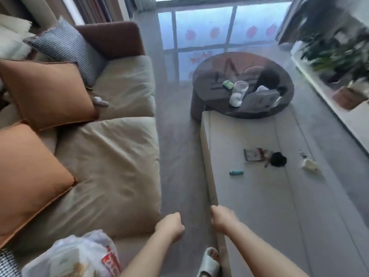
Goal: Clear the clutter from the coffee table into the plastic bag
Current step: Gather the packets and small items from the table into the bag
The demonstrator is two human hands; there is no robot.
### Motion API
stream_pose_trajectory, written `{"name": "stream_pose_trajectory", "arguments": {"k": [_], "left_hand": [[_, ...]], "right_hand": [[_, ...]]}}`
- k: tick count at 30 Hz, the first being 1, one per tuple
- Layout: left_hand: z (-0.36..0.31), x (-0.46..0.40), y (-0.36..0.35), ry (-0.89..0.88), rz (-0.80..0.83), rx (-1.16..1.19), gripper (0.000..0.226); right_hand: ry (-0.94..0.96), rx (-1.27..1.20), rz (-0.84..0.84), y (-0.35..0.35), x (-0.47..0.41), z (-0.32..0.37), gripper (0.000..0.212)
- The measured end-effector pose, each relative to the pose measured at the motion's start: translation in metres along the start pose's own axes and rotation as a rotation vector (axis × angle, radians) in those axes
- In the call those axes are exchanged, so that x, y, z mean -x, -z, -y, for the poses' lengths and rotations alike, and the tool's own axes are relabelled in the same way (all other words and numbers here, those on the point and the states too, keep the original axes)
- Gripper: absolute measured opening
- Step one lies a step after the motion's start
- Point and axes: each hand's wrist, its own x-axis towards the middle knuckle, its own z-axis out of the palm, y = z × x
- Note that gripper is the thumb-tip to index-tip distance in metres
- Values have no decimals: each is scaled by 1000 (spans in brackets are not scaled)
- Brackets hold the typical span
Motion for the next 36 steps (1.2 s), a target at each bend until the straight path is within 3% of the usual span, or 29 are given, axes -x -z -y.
{"name": "stream_pose_trajectory", "arguments": {"k": [17,29,36], "left_hand": [[-233,-80,4,-264,-25,-428,33],[-325,-267,-16,-368,14,-624,33],[-342,-362,-45,-440,5,-725,36]], "right_hand": [[-372,-304,-100,50,-30,-217,38],[-458,-383,-171,67,-176,-310,38],[-511,-408,-107,55,-274,-343,41]]}}
